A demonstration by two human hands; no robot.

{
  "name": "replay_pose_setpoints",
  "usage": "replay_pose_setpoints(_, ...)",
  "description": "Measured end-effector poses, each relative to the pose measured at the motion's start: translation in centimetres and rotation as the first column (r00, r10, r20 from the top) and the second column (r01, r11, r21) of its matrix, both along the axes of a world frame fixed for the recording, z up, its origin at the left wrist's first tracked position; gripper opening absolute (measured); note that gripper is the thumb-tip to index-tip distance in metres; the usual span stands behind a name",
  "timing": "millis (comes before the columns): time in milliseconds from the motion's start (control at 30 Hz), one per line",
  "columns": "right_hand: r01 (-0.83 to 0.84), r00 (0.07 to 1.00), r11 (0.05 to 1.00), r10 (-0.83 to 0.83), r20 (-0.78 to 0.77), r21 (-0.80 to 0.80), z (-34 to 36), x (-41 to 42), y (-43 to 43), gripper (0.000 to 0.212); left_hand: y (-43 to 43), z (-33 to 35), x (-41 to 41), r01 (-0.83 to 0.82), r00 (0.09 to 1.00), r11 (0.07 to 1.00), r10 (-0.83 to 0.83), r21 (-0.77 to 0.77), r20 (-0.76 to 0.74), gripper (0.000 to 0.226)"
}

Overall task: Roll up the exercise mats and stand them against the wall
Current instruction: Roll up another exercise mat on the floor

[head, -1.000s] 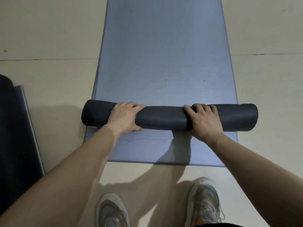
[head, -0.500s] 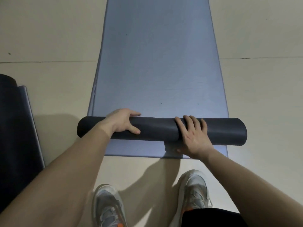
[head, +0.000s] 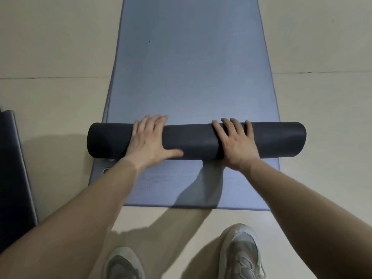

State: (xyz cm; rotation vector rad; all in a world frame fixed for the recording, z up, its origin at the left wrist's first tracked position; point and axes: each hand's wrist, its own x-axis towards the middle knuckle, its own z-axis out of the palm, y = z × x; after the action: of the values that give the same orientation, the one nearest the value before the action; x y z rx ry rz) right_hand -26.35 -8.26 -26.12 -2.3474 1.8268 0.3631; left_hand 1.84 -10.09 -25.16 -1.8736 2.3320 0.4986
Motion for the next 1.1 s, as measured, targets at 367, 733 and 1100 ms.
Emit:
replay_pose_setpoints(367, -0.055, 0.998, 0.954, 0.045, 0.041, 0.295, 3.7, 0.1, 0.2, 0.107, 2.8, 2.7, 0.1, 0.158, 0.963, 0.976, -0.186, 0.151, 0.196, 0.098)
replay_pose_setpoints(733, 0.177, 0.979, 0.971, -0.191, 0.077, 0.162, 3.0, 1.8, 5.8, 0.116, 2.8, 6.3, 0.2, -0.057, 0.993, 0.967, 0.029, 0.250, 0.112, 0.092)
replay_pose_setpoints(1100, 0.032, 0.998, 0.989, -0.038, -0.040, -0.143, 0.5, 0.3, 2.4, 0.132, -1.2, 1.1, 1.1, -0.143, 0.977, 0.989, 0.134, -0.044, -0.166, 0.055)
